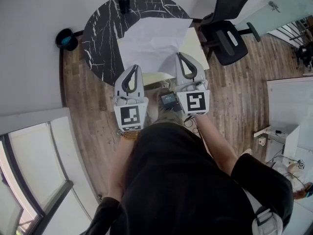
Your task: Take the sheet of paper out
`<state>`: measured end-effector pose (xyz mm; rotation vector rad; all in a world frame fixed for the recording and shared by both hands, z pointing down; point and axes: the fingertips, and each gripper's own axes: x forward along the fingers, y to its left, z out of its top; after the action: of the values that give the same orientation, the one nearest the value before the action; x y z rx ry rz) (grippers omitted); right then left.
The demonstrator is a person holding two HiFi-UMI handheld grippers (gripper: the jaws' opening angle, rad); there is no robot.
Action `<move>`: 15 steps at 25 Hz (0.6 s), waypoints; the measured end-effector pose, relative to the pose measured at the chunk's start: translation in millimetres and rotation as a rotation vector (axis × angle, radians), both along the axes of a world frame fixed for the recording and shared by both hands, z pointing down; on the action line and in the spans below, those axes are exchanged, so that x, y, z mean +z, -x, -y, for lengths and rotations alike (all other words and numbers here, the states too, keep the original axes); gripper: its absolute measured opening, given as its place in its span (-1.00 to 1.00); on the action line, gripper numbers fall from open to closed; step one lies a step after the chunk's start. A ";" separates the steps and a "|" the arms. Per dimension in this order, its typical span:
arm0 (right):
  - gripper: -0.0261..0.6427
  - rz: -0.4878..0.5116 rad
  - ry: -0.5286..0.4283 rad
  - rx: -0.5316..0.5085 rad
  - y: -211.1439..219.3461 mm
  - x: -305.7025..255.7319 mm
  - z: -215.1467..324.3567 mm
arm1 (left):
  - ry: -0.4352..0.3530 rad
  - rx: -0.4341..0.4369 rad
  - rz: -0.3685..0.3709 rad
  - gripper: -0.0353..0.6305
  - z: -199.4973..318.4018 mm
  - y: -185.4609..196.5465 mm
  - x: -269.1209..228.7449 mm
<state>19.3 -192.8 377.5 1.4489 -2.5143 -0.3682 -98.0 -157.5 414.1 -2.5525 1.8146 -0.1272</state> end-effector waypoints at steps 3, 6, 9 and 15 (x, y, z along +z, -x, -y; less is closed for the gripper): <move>-0.93 -0.003 0.001 -0.005 1.9 4.2 2.6 | 0.004 -0.004 -0.005 -0.87 0.6 1.2 1.9; -0.93 -0.010 0.015 -0.010 5.0 8.9 3.8 | 0.006 -0.009 -0.007 -0.87 1.0 4.2 2.5; -0.93 -0.003 0.007 -0.019 8.3 8.6 5.9 | 0.009 -0.018 -0.006 -0.87 1.2 7.8 2.8; -0.93 -0.010 0.012 -0.029 13.6 11.8 8.1 | 0.012 -0.030 -0.004 -0.87 -0.1 13.2 3.5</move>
<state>5.7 -200.8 389.3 1.4043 -2.5281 -0.3640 -111.2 -157.4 417.6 -2.5359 1.8599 -0.1340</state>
